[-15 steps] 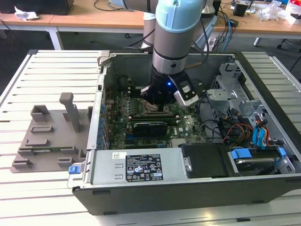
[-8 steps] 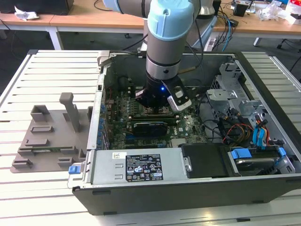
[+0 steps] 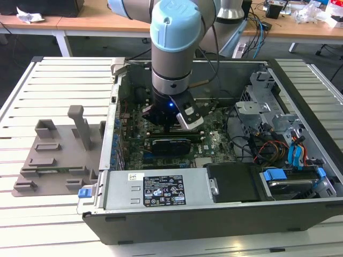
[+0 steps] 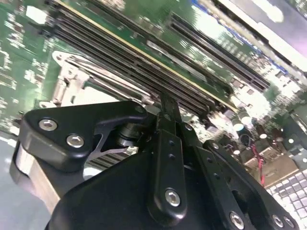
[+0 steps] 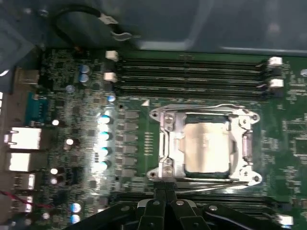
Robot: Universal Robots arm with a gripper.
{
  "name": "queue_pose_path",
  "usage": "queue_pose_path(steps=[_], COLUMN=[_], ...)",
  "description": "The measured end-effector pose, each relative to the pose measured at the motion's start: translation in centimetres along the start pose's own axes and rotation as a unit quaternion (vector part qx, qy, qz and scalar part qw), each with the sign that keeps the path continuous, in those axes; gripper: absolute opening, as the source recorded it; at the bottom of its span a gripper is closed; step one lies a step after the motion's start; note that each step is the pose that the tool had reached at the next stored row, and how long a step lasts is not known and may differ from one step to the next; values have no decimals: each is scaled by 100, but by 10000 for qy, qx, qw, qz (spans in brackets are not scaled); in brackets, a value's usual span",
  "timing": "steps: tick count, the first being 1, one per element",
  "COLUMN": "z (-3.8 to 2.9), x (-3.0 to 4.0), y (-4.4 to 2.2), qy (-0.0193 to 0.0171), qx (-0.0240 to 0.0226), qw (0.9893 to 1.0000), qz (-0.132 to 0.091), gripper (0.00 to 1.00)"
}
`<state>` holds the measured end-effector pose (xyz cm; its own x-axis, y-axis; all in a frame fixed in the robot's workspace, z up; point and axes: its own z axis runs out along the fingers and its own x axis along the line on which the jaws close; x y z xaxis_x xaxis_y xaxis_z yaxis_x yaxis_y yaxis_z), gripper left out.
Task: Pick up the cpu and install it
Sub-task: 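Install the second cpu locking lever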
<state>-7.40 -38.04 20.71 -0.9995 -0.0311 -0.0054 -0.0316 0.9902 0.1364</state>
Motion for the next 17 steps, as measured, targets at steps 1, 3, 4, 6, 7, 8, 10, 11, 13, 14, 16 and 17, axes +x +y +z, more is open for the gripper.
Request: queue_pose_path(steps=[1, 3, 4, 6, 7, 8, 10, 11, 13, 14, 16, 17], z=[7, 23, 33, 42, 46, 49, 70, 83, 88, 74, 41, 10], x=[42, 92, 93, 94, 93, 93, 91, 91, 92, 91, 90, 91], y=[0, 3, 5, 20, 37, 51, 72, 77, 81, 84, 88, 92], qy=[-1, -1, 0, 2, 5, 6, 9, 10, 12, 6, 2, 4], qx=[-13, -36, -39, -44, -46, -49, -54, -52, -51, -39, -24, -7], qw=[10000, 10000, 10000, 10000, 10000, 10000, 10000, 9999, 9999, 9999, 10000, 10000], qz=[1, 0, -4, -16, -33, -47, -78, -87, -94, -95, -96, -96], gripper=[11, 11, 11, 11, 11, 11, 11, 11, 11, 11, 11, 11])
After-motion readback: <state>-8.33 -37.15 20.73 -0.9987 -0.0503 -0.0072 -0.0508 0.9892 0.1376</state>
